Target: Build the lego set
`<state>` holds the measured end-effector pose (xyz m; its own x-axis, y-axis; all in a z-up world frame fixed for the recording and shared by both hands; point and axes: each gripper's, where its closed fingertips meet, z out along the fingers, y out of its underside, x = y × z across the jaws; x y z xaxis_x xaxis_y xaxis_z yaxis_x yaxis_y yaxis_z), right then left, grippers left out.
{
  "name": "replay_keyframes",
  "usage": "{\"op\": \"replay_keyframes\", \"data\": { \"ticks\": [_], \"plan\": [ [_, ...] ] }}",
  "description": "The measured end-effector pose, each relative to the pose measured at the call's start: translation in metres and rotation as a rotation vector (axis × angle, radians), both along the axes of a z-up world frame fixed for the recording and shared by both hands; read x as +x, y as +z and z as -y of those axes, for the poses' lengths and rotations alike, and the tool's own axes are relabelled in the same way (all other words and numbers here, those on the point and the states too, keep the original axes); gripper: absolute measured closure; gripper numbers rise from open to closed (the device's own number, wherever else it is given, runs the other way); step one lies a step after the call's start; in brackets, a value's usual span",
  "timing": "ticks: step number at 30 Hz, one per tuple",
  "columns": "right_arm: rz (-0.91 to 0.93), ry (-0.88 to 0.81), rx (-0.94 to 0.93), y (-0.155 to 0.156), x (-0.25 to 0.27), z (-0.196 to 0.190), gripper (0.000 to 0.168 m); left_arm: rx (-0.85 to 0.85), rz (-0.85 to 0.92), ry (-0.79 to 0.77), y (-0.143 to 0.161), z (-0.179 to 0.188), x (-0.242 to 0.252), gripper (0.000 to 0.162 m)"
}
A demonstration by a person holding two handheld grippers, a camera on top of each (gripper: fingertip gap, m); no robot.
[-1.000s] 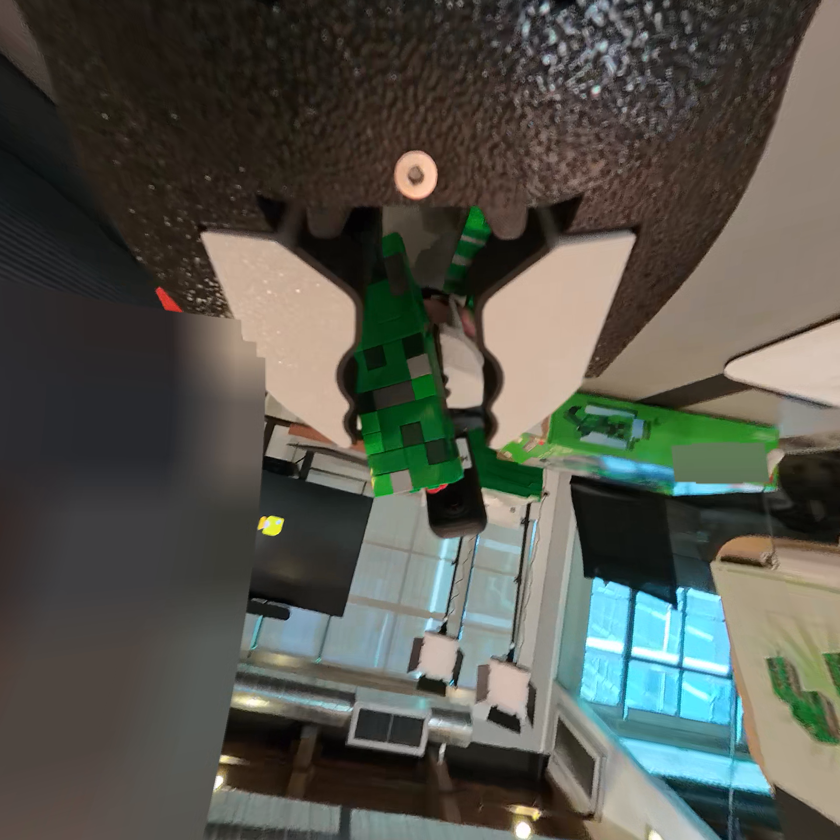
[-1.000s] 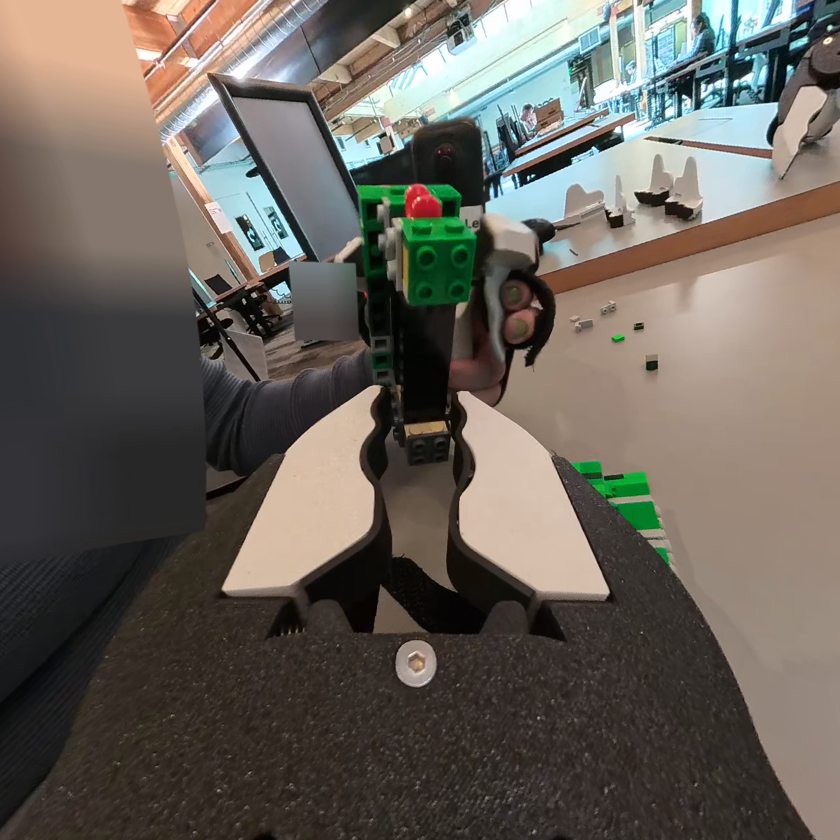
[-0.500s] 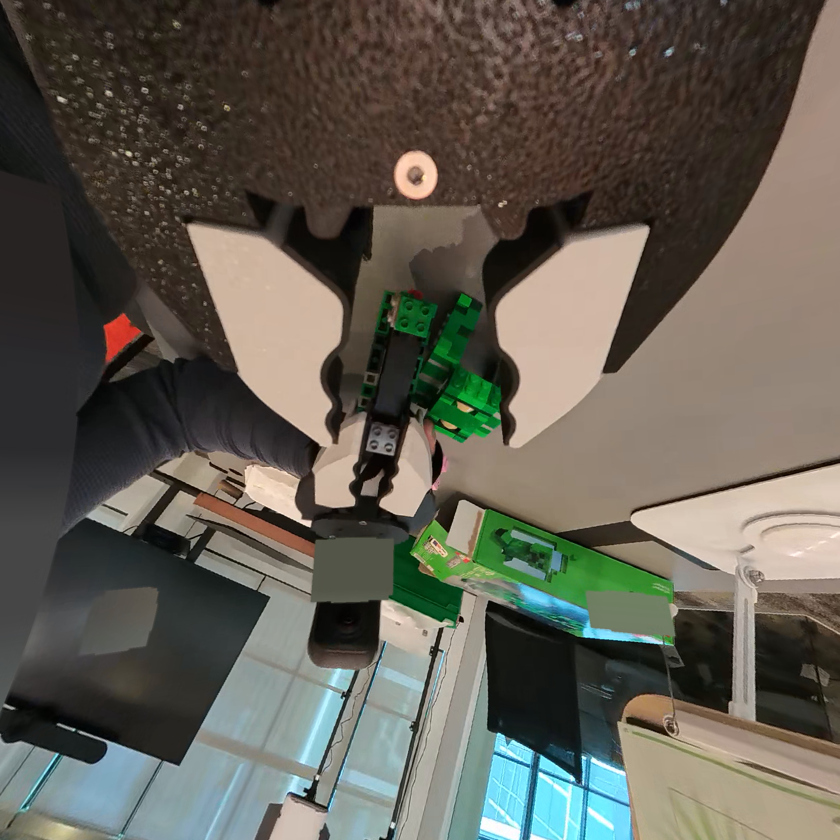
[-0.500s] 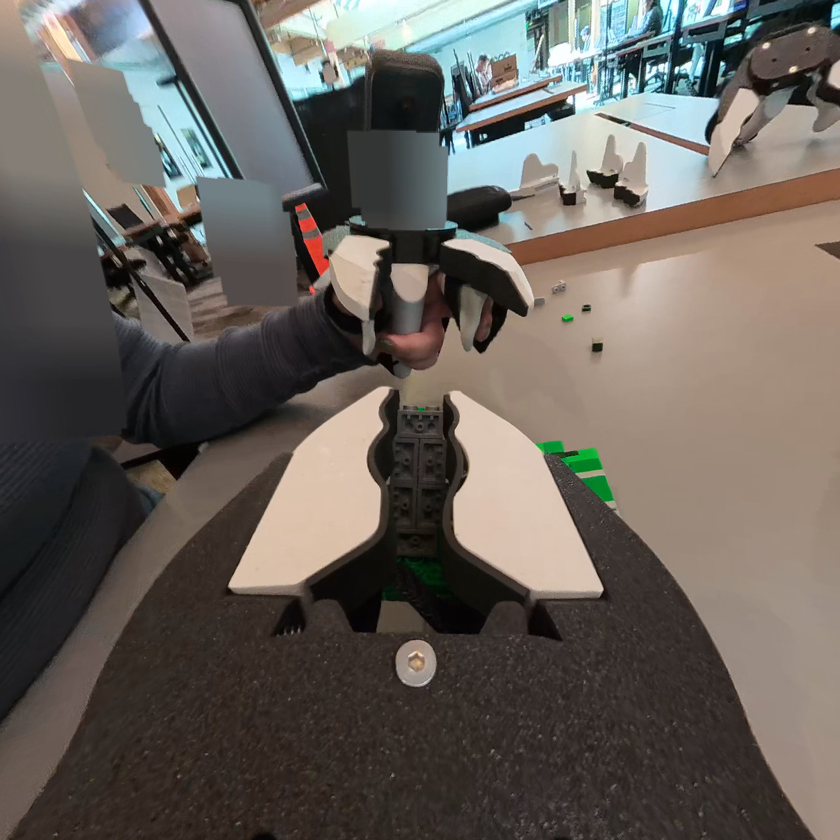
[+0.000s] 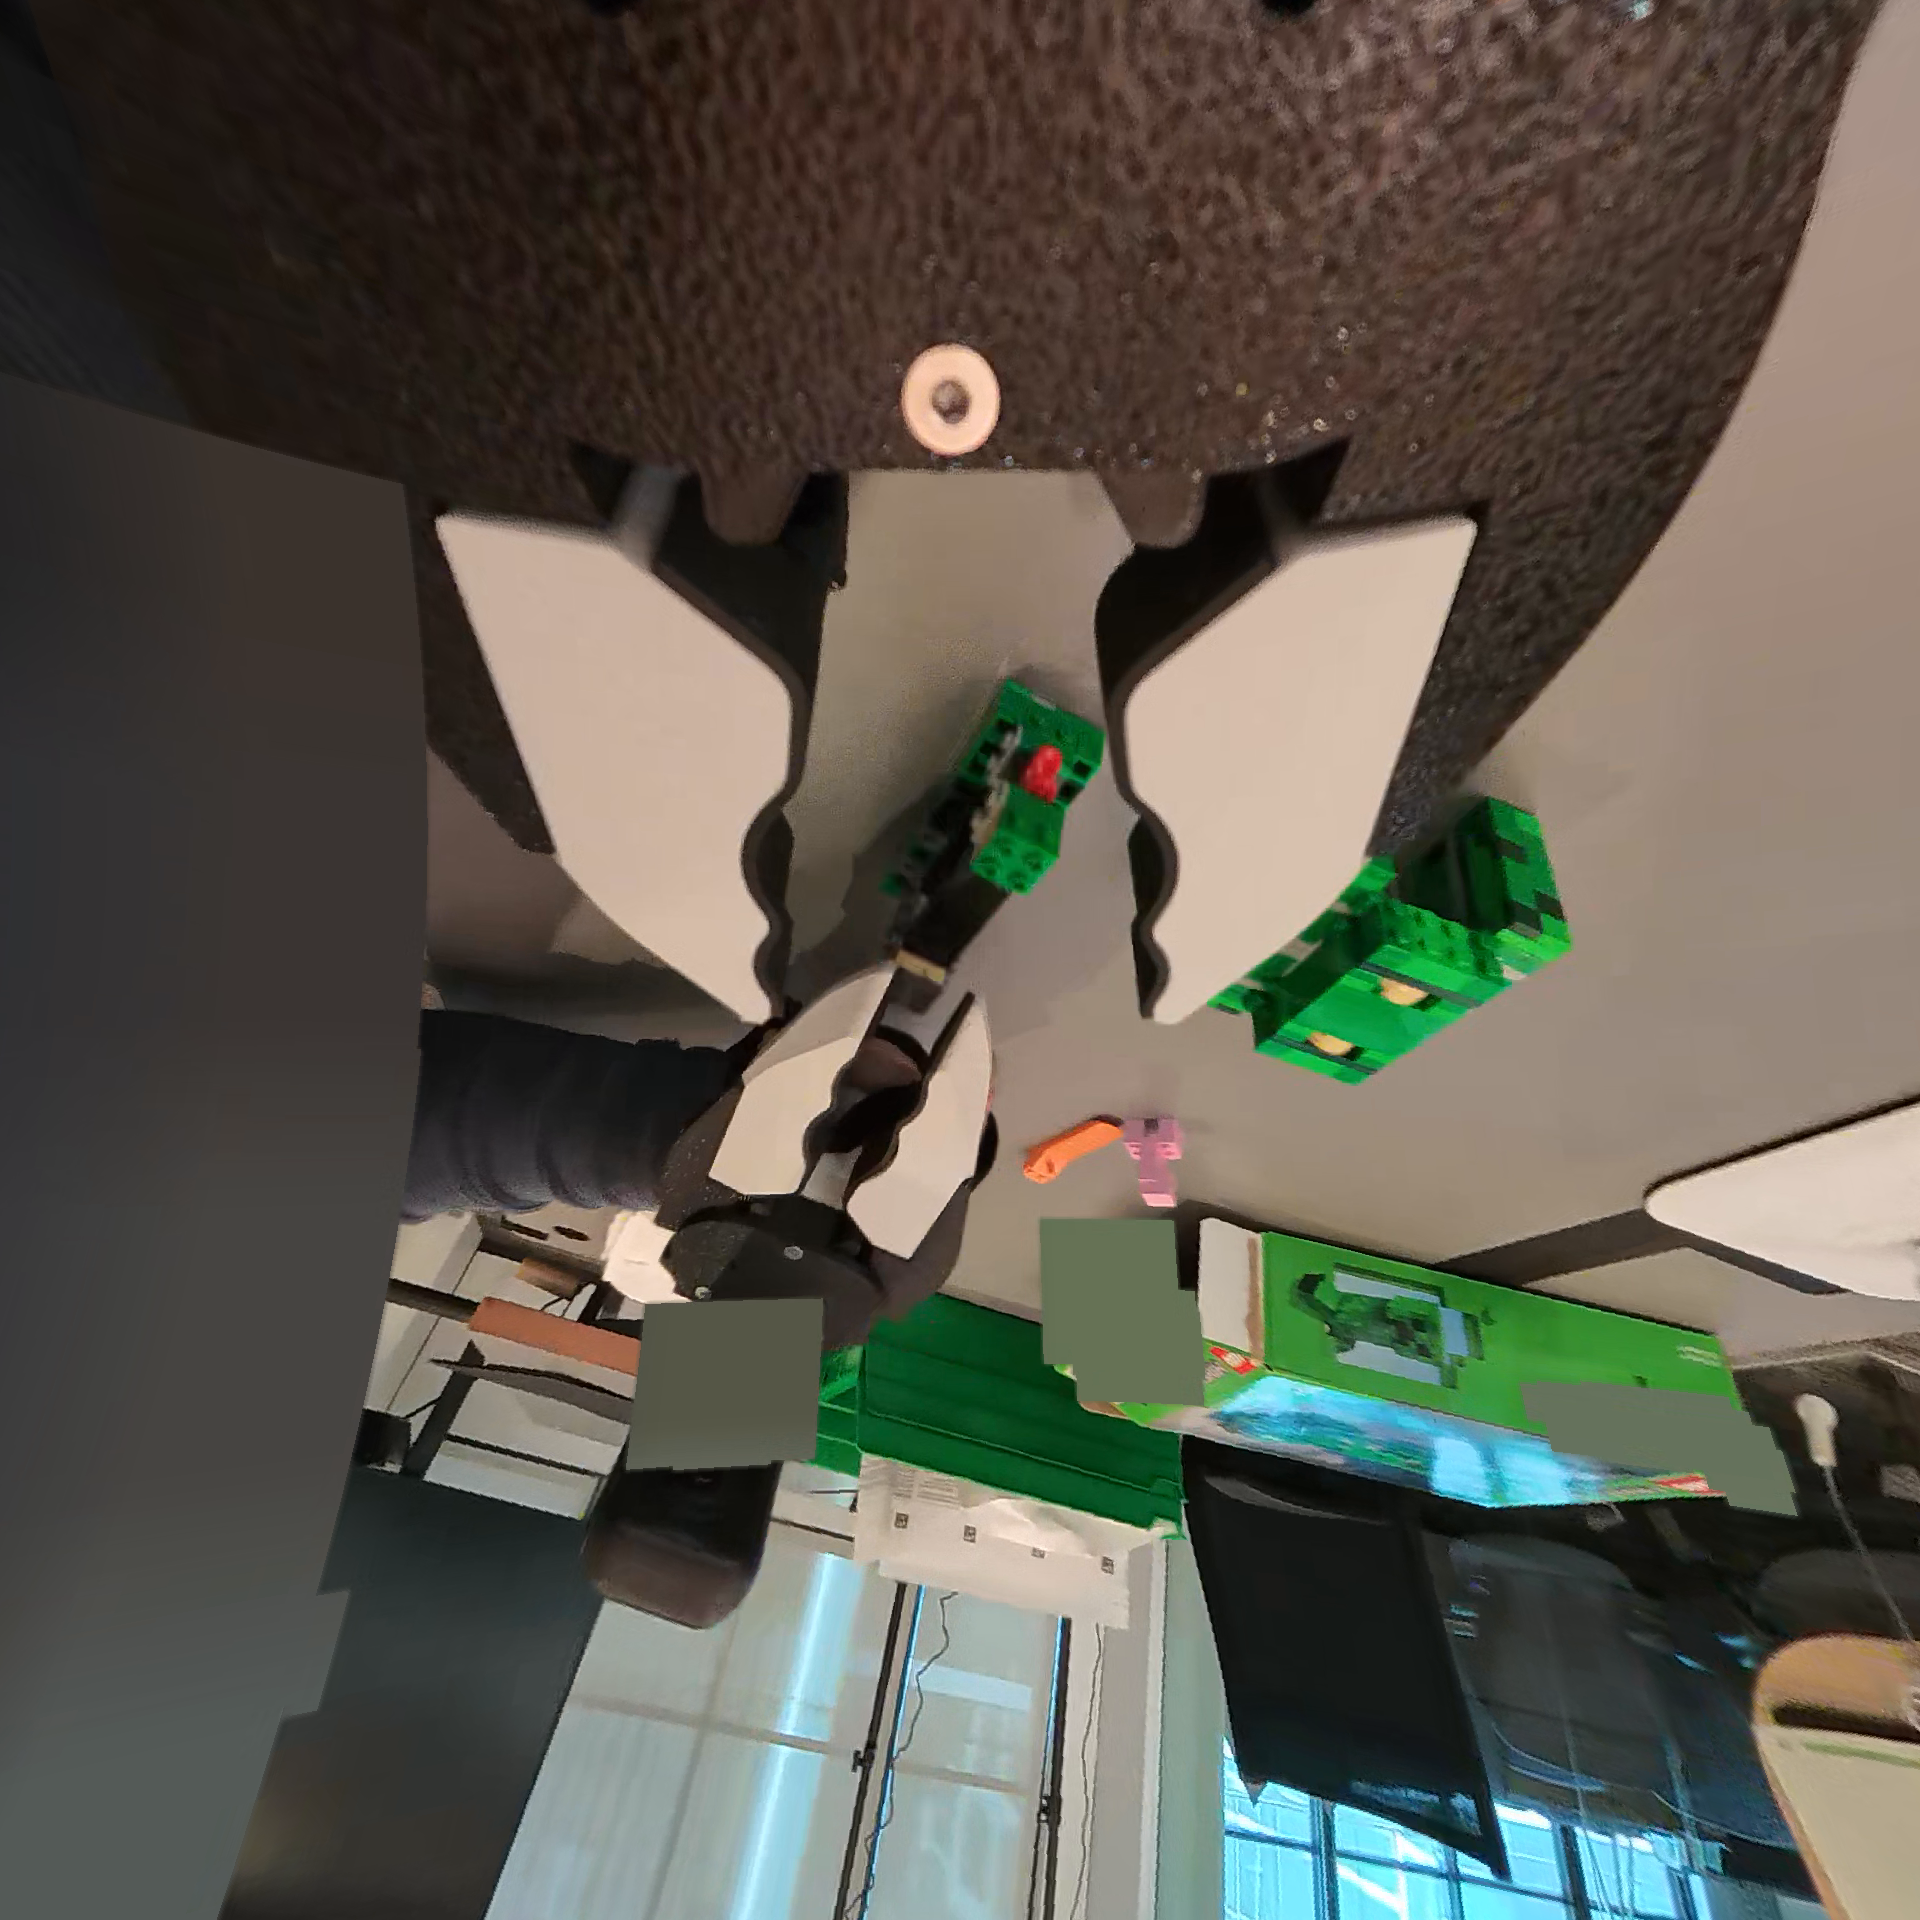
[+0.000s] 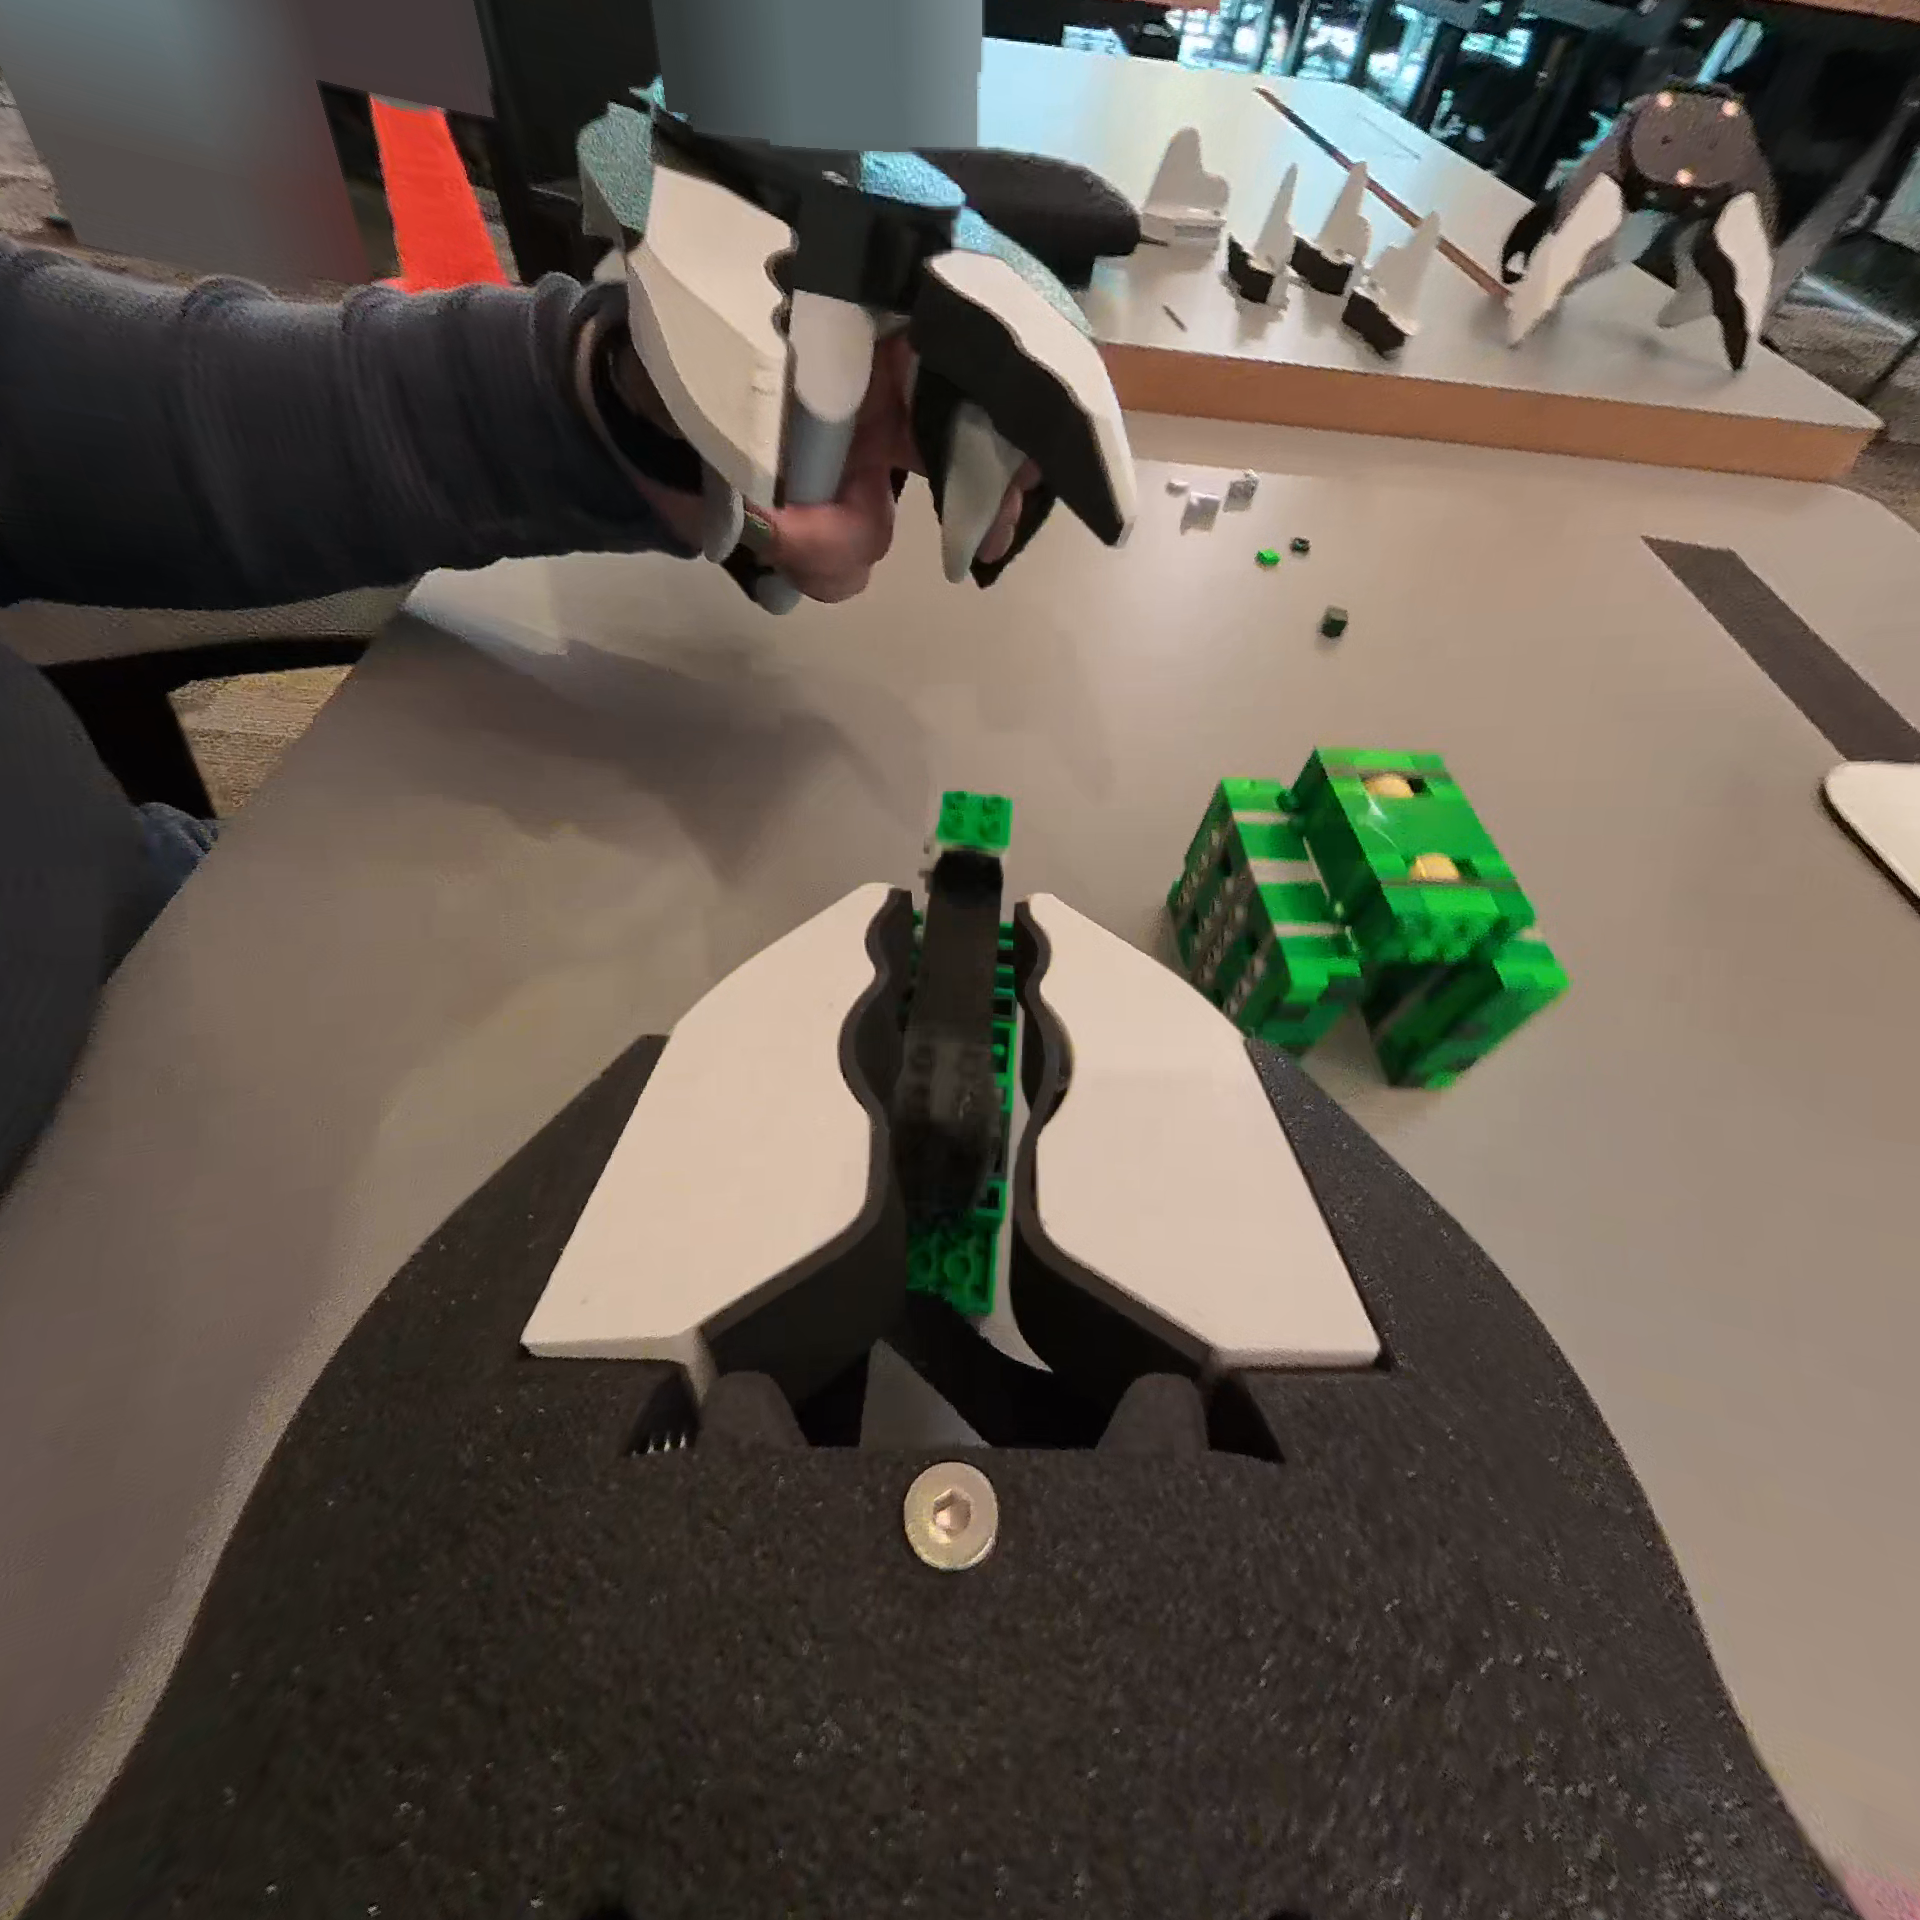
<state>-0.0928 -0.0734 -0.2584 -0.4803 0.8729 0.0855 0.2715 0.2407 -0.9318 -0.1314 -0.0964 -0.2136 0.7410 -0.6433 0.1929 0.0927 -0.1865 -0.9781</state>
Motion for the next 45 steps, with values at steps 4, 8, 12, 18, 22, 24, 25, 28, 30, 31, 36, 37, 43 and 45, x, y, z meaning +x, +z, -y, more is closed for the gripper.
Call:
{"op": "replay_keyframes", "data": {
  "ticks": [4,8,12,18,22,24,25,28,30,31,36,37,43,45],
  "plan": [
    [0.065,-0.064,0.006,-0.014,0.016,-0.009,0.143,-0.019,0.022,-0.02,-0.005,-0.001,0.009,0.099],
    [0.195,-0.115,0.003,-0.019,0.029,-0.015,0.119,-0.021,0.002,-0.009,-0.006,0.004,0.01,0.098],
    [0.364,-0.116,0.087,-0.029,0.033,-0.012,0.11,-0.025,-0.003,0.009,-0.006,0.009,0.008,0.099],
    [0.496,-0.083,0.14,-0.014,0.031,-0.011,0.114,-0.059,-0.089,0.026,-0.015,0.017,0.007,0.098],
    [0.702,-0.023,0.171,-0.009,0.016,-0.008,0.13,-0.048,-0.137,0.055,-0.018,0.021,0.004,0.098],
    [0.824,-0.01,0.262,-0.021,0.011,-0.007,0.13,-0.04,-0.135,0.065,-0.019,0.022,0.004,0.098],
    [0.872,-0.01,0.312,-0.028,0.01,-0.007,0.131,-0.038,-0.133,0.07,-0.019,0.023,0.003,0.098],
    [0.983,-0.008,0.392,-0.044,0.006,-0.005,0.136,-0.03,-0.14,0.086,-0.021,0.027,0.001,0.098],
    [1.007,0.01,0.411,-0.049,0.004,-0.001,0.147,-0.032,-0.145,0.097,-0.023,0.03,-0.002,0.098],
    [1.007,0.015,0.416,-0.049,0.003,0.0,0.15,-0.039,-0.144,0.103,-0.025,0.032,-0.004,0.098],
    [0.901,0.039,0.244,-0.034,-0.01,0.009,0.151,-0.092,-0.066,0.18,-0.034,0.03,-0.017,0.098],
    [0.85,0.043,0.145,-0.025,-0.016,0.012,0.151,-0.096,-0.039,0.197,-0.034,0.029,-0.019,0.098],
    [0.464,0.172,-0.358,0.059,-0.045,0.023,0.15,-0.045,0.175,0.233,-0.004,0.014,-0.023,0.091],
    [0.4,0.219,-0.447,0.078,-0.045,0.026,0.15,-0.013,0.239,0.208,0.014,0.01,-0.021,0.091]
  ]
}}
